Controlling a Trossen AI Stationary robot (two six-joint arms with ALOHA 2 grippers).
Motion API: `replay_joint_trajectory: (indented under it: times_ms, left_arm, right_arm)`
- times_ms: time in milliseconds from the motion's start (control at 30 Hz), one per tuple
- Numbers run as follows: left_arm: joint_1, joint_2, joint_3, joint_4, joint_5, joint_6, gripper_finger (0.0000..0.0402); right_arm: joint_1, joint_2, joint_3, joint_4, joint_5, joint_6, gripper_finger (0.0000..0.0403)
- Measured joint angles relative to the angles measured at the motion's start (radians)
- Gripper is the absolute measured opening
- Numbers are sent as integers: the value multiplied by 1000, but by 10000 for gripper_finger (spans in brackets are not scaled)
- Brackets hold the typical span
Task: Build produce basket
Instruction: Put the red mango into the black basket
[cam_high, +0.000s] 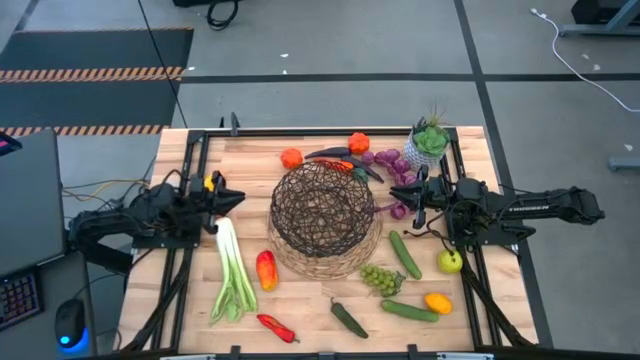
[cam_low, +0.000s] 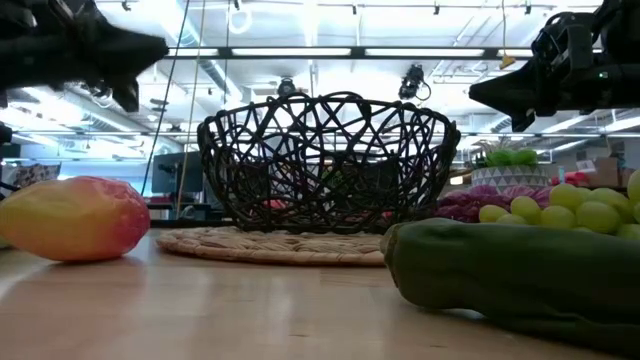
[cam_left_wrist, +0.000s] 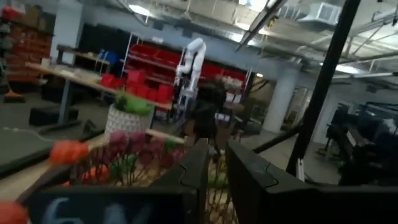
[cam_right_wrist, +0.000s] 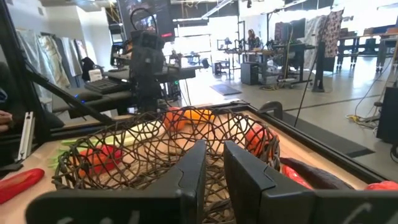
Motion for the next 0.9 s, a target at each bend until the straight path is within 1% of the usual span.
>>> replay_joint_trajectory:
  times_ms: [133, 267, 367, 500, 567, 633, 733, 800, 900]
  left_arm:
    - [0, 57, 63, -12, 0, 18, 64]
    - [0, 170, 158, -34, -1, 46, 64]
    - [0, 286, 264, -145, -2, 92, 64]
    - [0, 457, 426, -358, 1, 131, 64]
    - [0, 542, 495, -477, 38, 139, 64]
    - [0, 618, 552, -556, 121, 174, 64]
    - [-31, 714, 618, -587, 234, 238, 64]
    - [-79, 773, 660, -591, 266, 299, 64]
    - [-159, 851, 729, -609, 264, 434, 64]
  right_arm:
    - [0, 0, 0, 0, -2, 0, 64]
    - [0, 0, 0, 1, -3, 1, 64]
    - [0, 0, 0, 15, -3, 8, 64]
    - [0, 0, 0, 43, -3, 11, 64]
    - [3, 0, 0, 54, -4, 46, 64]
    - [3, 0, 0, 61, -4, 122, 64]
    - [3, 0, 0, 61, -6, 236, 64]
    - [3, 0, 0, 59, -6, 265, 64]
    - [3, 0, 0, 44, -6, 259, 64]
